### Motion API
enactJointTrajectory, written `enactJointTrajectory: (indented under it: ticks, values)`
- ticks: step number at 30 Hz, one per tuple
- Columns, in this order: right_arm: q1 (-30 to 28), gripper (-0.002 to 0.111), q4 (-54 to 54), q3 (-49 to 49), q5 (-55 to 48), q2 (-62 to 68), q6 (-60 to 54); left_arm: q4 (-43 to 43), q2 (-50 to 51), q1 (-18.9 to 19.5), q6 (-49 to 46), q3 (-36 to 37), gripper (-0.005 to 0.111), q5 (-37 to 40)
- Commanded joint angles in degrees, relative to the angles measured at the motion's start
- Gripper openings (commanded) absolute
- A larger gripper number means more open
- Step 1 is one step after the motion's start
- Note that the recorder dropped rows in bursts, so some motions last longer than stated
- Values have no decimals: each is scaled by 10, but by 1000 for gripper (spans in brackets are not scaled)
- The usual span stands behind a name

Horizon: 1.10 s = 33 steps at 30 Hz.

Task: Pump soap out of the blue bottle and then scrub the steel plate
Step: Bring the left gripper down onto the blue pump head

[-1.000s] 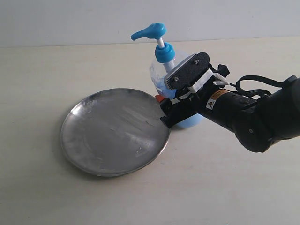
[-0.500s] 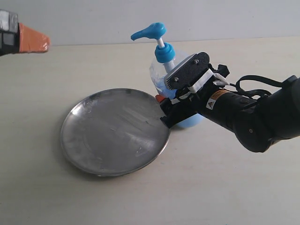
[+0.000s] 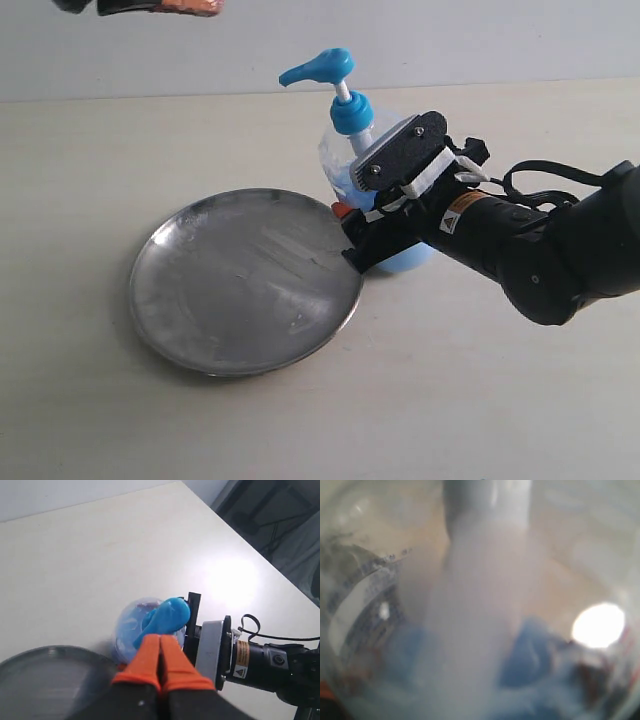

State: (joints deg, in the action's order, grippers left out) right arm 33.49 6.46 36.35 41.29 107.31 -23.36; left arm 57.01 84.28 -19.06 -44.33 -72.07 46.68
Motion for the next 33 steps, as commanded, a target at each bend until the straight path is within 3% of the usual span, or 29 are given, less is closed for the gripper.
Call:
enactJointTrajectory:
  ticks: [1, 11, 18, 33]
  values:
    - [-1, 0, -9, 1, -21, -4, 0, -25, 53, -31, 13, -58, 0, 6]
    - [-1, 0, -9, 1, -21, -4, 0, -77, 125, -81, 46, -142, 0, 8]
    - [-1, 0, -9, 1, -21, -4, 0, -119, 136, -108, 63, -160, 0, 14]
    - [-1, 0, -9, 1, -22, -4, 8, -146, 138, -108, 73, -160, 0, 24]
